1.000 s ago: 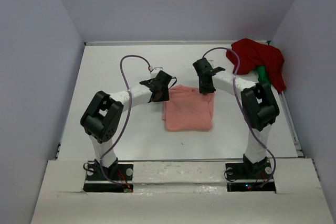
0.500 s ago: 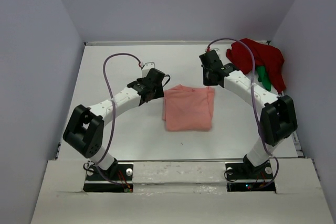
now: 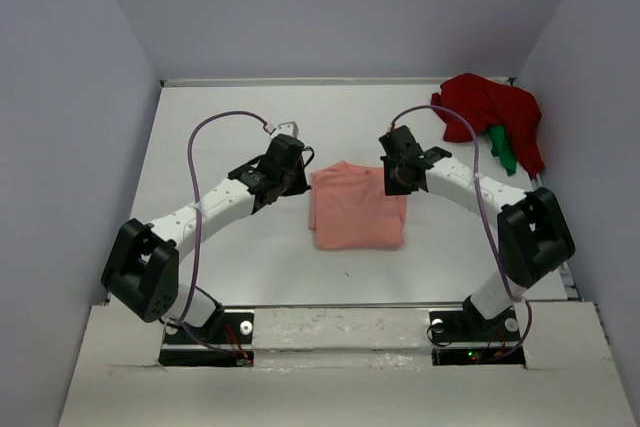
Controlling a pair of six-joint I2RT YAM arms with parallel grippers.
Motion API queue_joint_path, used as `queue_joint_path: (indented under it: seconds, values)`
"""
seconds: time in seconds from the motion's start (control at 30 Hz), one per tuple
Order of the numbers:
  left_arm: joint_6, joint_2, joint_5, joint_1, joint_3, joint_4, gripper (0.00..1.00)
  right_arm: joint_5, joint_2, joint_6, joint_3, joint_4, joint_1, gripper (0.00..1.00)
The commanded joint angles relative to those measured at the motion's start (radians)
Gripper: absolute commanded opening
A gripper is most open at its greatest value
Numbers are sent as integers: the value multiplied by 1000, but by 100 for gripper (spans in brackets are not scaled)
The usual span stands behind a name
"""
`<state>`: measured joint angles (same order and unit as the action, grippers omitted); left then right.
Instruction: Fold and stack the t-shirts
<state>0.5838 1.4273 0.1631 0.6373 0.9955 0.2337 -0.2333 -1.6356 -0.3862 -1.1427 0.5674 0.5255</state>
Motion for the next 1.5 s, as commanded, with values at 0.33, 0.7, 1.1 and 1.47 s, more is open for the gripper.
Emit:
queue_joint_path:
  seconds: [0.33, 0.7, 1.1, 1.47]
  values:
    - [-16, -31, -470, -223, -190, -270, 76, 43, 281, -36, 153, -21, 22, 0]
    - [108, 120, -755, -249, -244, -583, 76, 37, 410, -29, 104, 66, 31, 0]
    - [74, 215, -438, -206, -167, -289, 73, 20, 430, -25, 40, 72, 31, 0]
    - [240, 427, -842, -192, -268, -735, 73, 0, 436, -23, 27, 74, 31, 0]
